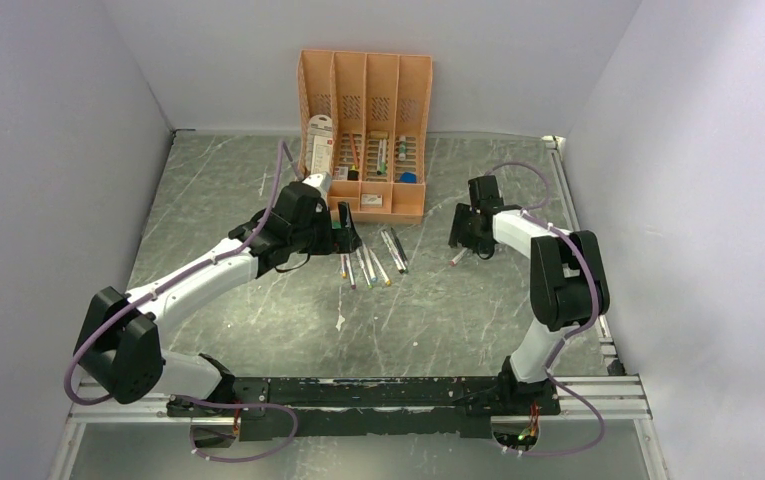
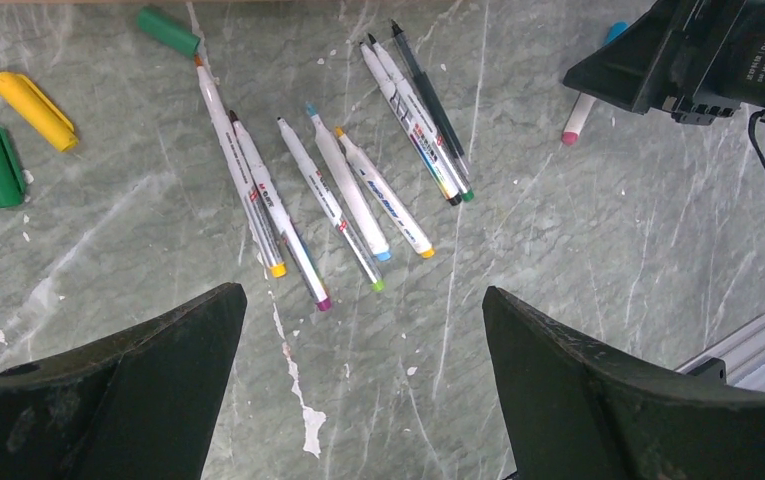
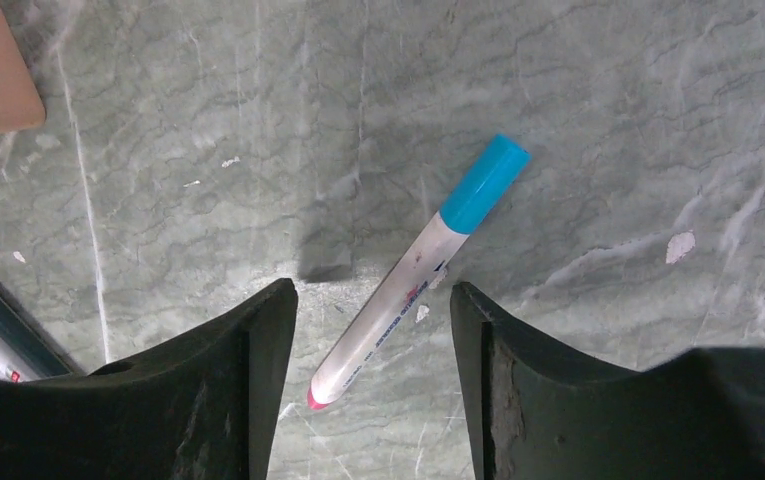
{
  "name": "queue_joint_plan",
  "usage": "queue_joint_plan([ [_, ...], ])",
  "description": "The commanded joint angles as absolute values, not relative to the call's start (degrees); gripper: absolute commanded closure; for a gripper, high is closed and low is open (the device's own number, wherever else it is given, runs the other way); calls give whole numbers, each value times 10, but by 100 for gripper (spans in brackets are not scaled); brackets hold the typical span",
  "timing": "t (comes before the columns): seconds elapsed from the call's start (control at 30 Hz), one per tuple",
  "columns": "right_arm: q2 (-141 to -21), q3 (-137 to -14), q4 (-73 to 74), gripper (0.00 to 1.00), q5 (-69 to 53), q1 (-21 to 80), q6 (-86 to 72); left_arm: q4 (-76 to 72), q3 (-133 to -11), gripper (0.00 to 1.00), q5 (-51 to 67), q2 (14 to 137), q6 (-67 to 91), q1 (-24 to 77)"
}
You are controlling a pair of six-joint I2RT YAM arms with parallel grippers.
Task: Open the pen caps
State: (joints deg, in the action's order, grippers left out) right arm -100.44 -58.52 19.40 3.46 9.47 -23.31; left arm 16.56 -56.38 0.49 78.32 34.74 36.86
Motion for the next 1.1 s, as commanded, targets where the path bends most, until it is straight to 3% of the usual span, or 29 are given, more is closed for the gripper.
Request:
queue_joint_plan([
  [0.0, -1024, -578, 175, 44, 35, 92, -227, 146, -564, 0, 24, 787, 351, 372],
  [0.43, -1039, -577, 202, 72, 69, 162, -203, 140, -562, 0, 27, 788, 353, 372],
  [0.67, -1004, -551, 194, 92, 21, 191, -202, 139, -561, 0, 32, 789, 352, 373],
  [0.9, -930, -542, 196, 100, -40, 191, -190, 130, -570, 0, 41, 793, 357, 372],
  [1.07, -875, -531, 197, 100, -83, 191, -189, 123, -576, 0, 53, 802, 361, 373],
])
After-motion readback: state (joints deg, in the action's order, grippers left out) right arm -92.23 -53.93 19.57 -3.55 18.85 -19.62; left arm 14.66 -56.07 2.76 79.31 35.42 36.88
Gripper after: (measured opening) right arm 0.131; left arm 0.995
